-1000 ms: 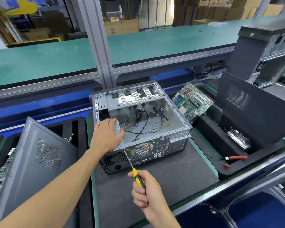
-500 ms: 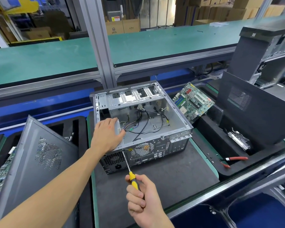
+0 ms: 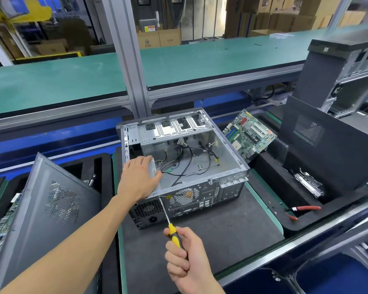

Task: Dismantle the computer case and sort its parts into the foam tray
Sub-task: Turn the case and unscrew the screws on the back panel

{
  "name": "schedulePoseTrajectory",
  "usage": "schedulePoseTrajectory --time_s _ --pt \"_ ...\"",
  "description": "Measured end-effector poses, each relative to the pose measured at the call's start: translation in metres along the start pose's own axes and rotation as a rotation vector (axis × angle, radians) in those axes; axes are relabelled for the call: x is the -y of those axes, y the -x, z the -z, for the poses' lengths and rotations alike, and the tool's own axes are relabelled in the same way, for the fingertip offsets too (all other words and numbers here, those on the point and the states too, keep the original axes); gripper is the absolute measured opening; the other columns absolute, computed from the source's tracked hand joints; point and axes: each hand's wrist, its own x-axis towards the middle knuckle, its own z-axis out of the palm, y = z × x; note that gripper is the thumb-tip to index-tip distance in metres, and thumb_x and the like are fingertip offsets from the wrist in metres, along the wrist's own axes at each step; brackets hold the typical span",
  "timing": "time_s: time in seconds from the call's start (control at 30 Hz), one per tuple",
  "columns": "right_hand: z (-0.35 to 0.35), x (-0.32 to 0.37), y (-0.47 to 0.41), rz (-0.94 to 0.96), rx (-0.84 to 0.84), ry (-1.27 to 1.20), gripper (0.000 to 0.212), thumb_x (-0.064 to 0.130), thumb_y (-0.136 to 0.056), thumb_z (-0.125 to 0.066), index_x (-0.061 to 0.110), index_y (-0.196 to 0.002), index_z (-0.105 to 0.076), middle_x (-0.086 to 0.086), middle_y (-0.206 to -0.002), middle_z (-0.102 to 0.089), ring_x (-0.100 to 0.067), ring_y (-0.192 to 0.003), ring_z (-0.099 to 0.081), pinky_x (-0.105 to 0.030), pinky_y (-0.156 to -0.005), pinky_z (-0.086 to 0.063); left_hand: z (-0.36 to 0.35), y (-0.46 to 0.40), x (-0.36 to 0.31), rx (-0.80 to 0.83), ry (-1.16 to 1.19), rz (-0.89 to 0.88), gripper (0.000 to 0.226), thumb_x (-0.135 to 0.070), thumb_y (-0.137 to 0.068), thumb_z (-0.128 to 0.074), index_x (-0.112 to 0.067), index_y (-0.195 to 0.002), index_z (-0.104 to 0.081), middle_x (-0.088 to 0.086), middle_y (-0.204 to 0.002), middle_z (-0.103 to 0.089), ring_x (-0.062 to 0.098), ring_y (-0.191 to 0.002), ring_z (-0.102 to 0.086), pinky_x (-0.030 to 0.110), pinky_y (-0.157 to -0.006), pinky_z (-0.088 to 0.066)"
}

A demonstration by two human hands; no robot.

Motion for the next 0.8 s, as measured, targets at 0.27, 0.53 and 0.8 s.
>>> schedulePoseTrajectory --time_s 0.27,0.53,0.8 --pt "0.001 0.0022 -0.0004 0.016 -0.008 0.033 0.024 0.023 -0.086 -0.059 0.002 -0.082 -0.07 0.002 -0.054 -0.021 -0.007 -0.033 -0.015 -0.015 -0.035 -0.008 -0.0002 -0.0001 0.0007 0.007 0.001 0.007 0.064 -0.055 -0.096 -0.044 -0.02 -0.149 -0.041 0.001 -0.145 -0.05 0.022 -0.136 -0.041 0.039 -0.12 -0.02" --pt "0.0054 0.005 0.0008 0.003 -0.018 0.075 0.024 0.024 -0.088 -0.058 0.003 -0.084 -0.069 0.002 -0.055 -0.021 -0.007 -0.035 -0.013 -0.016 -0.035 -0.007 0.0004 0.0001 -0.0003 0.006 0.0 0.007 0.063 -0.054 -0.096 -0.044 -0.02 -0.149 -0.041 0.001 -0.144 -0.05 0.022 -0.135 -0.042 0.039 -0.12 -0.02" --pt "0.0029 0.0068 0.0014 0.032 0.002 0.1 0.022 0.023 -0.078 -0.064 0.003 -0.084 -0.07 0.002 -0.055 -0.02 -0.007 -0.035 -0.015 -0.017 -0.034 -0.009 -0.0012 -0.0006 0.001 0.006 -0.003 0.002 0.064 -0.055 -0.095 -0.045 -0.019 -0.148 -0.042 0.001 -0.143 -0.051 0.022 -0.135 -0.043 0.04 -0.12 -0.022"
